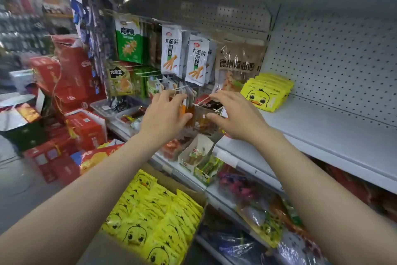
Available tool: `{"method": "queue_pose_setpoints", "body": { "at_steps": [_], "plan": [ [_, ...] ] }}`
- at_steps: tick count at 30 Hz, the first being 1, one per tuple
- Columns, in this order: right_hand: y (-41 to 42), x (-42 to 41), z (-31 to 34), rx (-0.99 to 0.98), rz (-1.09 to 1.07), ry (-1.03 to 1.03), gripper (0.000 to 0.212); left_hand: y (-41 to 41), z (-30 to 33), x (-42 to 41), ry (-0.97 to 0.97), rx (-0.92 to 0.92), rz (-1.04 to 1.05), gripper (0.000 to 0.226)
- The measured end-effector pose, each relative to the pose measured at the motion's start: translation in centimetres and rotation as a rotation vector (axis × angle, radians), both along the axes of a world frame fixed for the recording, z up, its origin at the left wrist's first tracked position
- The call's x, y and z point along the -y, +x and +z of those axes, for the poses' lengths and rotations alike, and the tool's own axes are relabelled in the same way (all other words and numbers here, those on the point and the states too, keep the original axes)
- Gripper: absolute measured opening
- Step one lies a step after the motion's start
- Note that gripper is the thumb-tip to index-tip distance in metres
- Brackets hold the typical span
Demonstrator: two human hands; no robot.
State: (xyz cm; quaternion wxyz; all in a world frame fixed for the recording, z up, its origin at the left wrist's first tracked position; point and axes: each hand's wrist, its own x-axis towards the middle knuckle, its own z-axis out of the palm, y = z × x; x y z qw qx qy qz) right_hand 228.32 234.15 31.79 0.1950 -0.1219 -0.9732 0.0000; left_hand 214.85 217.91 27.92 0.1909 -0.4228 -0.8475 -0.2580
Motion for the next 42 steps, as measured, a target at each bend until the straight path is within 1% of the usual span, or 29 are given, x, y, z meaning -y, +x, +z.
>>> {"method": "queue_pose_setpoints", "body": {
  "at_steps": [4, 7, 14, 19, 23, 28, 31, 33, 35, 38, 42],
  "plan": [
    [-2.6, 3.0, -1.4, 0.002, 0.045, -0.026, 0.062, -2.7, -1.1, 3.4, 0.019, -0.047, 0.012, 0.056],
    [-5.7, 4.5, -2.8, 0.034, 0.064, -0.046, 0.062, -5.6, -2.5, 5.1, 0.001, -0.034, 0.017, 0.056],
    [-18.1, 6.2, -7.2, 0.123, 0.047, -0.121, 0.063, -17.8, -7.0, 6.2, -0.088, 0.017, -0.012, 0.057],
    [-27.1, 5.8, -13.1, 0.252, -0.044, -0.211, 0.062, -27.4, -11.8, 5.4, -0.164, 0.071, -0.088, 0.054],
    [-31.6, 5.1, -20.4, 0.375, -0.134, -0.329, 0.059, -33.1, -18.4, 4.5, -0.279, 0.172, -0.179, 0.058],
    [-32.7, 5.5, -31.1, 0.581, -0.258, -0.527, 0.055, -35.8, -30.1, 4.2, -0.467, 0.421, -0.273, 0.062],
    [-31.7, 6.1, -37.0, 0.741, -0.327, -0.619, 0.061, -35.6, -36.3, 4.6, -0.561, 0.625, -0.323, 0.061],
    [-30.7, 6.5, -40.1, 0.819, -0.382, -0.683, 0.061, -35.1, -39.5, 4.6, -0.612, 0.713, -0.332, 0.065],
    [-29.8, 6.7, -42.7, 0.874, -0.429, -0.740, 0.061, -34.9, -42.0, 4.4, -0.650, 0.725, -0.328, 0.066],
    [-29.0, 6.9, -45.7, 0.896, -0.467, -0.785, 0.060, -35.2, -44.3, 3.3, -0.661, 0.703, -0.345, 0.067],
    [-28.0, 7.1, -47.8, 0.821, -0.530, -0.820, 0.048, -35.9, -46.5, 1.5, -0.678, 0.698, -0.399, 0.066]
  ]
}}
